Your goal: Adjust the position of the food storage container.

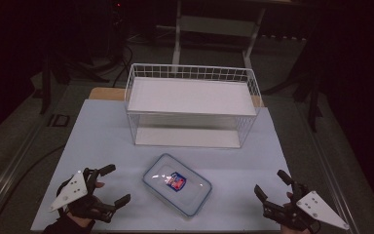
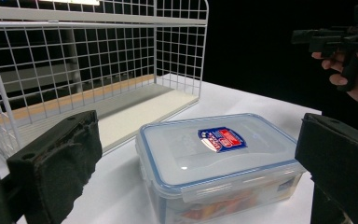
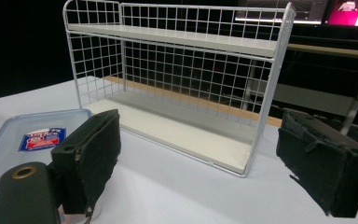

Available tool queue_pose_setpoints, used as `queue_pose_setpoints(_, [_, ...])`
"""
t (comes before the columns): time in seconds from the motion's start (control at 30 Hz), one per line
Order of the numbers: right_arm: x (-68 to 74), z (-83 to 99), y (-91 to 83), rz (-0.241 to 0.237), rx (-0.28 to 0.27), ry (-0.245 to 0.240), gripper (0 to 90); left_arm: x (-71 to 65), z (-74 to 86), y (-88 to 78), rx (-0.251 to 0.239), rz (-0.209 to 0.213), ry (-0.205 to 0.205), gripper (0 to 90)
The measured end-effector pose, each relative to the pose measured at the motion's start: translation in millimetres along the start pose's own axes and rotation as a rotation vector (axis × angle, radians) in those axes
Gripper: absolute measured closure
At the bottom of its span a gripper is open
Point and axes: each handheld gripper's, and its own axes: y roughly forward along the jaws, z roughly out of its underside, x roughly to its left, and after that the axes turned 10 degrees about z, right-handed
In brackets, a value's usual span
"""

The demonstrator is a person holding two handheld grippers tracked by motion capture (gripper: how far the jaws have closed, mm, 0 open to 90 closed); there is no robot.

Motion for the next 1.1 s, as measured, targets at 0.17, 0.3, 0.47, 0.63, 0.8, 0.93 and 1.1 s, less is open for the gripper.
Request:
queue_pose_setpoints(0.17, [5.7,-5.8,0.0,-0.008,0.001,0.021,12.4,-0.5,-0.6,0.8,-0.005,0.002,0.001,0.3])
queue_pose_setpoints(0.3, [12.0,-15.1,1.6,-0.038,0.014,0.042,11.0,-1.4,-1.8,-0.1,-0.013,-0.001,0.008,0.3])
queue_pose_setpoints(0.47, [25.6,-32.9,4.6,-0.049,0.007,0.02,12.9,-0.8,-2.1,-0.5,-0.017,0.002,0.006,0.3])
queue_pose_setpoints(0.63, [42.9,-46.6,14.8,-0.136,0.025,-0.009,14.4,-1.0,-2.1,-0.3,-0.016,0.002,0.008,0.3])
queue_pose_setpoints(0.8, [62.5,-48.8,29.4,-0.252,0.062,-0.01,25.2,0.2,-1.7,-0.7,-0.015,0.006,0.003,0.3])
queue_pose_setpoints(0.93, [86.7,-40.8,45.6,-0.358,0.124,0.007,40.8,0.9,-1.3,-0.4,-0.014,0.007,0.0,0.3])
queue_pose_setpoints(1.1, [108.0,-29.8,54.2,-0.407,0.178,-0.005,59.0,0.7,-1.4,-1.0,-0.013,0.006,0.005,0.3])
